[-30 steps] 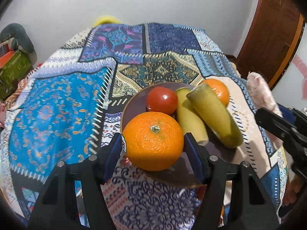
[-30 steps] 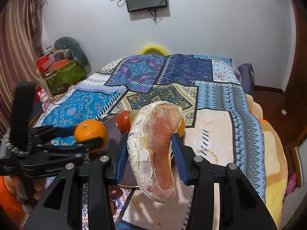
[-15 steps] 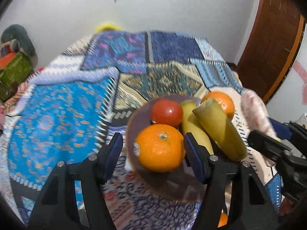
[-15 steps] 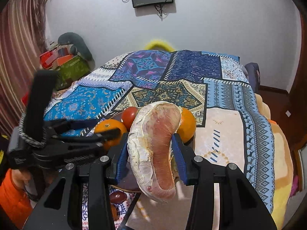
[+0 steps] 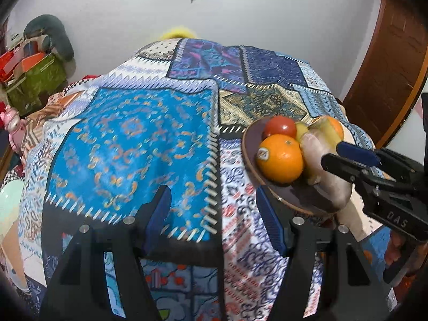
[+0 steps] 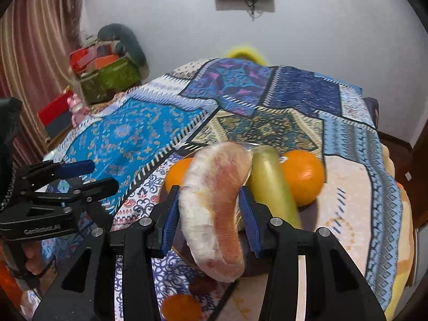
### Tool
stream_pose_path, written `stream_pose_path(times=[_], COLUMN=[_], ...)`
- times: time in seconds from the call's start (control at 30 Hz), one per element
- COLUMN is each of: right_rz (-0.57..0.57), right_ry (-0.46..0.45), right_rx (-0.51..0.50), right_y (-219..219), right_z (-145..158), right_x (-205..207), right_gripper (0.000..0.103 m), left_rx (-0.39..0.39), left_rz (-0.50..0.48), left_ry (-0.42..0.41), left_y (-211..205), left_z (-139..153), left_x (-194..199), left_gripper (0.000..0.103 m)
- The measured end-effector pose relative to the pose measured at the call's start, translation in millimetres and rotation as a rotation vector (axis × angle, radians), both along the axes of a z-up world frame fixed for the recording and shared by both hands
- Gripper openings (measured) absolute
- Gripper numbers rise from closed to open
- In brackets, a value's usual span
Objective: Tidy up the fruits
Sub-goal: 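Lower the orange and pomelo segment onto the purple plate and open both tools, then grasp a small orange with the right tool while the left tool grasps another small orange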
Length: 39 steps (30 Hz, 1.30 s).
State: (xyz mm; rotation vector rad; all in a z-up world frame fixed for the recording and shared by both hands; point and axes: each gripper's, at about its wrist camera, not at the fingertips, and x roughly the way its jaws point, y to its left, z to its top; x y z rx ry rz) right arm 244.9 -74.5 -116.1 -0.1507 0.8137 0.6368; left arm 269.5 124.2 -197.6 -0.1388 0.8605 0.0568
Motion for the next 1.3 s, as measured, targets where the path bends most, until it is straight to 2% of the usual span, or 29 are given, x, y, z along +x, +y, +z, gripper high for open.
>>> stream_pose_path(times=[0.27,0.53,0.67,0.83,1.03,1.2,1.3], right_rz=[0.028,0.009,0.009,-0.024,-0.073,-0.097,-0.107], right_ry=[-0.025,-0.053,-0.033,0.028,0.049,0.063,0.076], right_rx=[-0.036,-0.084,-0.101,-0.056,-0.044,-0.037,-0.035], right_y=[17.1,4.4,-9.2,-35.8,-67.2,-86.6,-93.7], right_z=[1.0,9.1,7.8,5.0,8.1,10.9,9.2], right_x=[-2.8,-14.7,-20.9,-34.1,-58.7,-76.9,-84.0], right_gripper=[0.04,0.041,0.041,0.046,0.046,0.055,0.055], left_rx=[-0.042,-0.042,-0.025,-0.016,-0.001,0.012,0.024], left_rz=[-0.005,-0.033,-0.047,-0.057,-0.078,-0.101,-0.114], left_ry=[-0.011,-0.018,-0.026,-0.019,-0.018,-0.024,-0.028], left_y=[-0.5,-17.7,-27.8,-39.8,-59.1,-76.3,-86.6], left_z=[-1.4,9.9,17.0,23.8,32.1,40.4,43.3], left_x=[-15.8,-27.0,-38.0,-51.9,-68.9,-82.2,-91.2], left_gripper=[0.066,0.066,0.066,0.066,0.066,0.067,0.069])
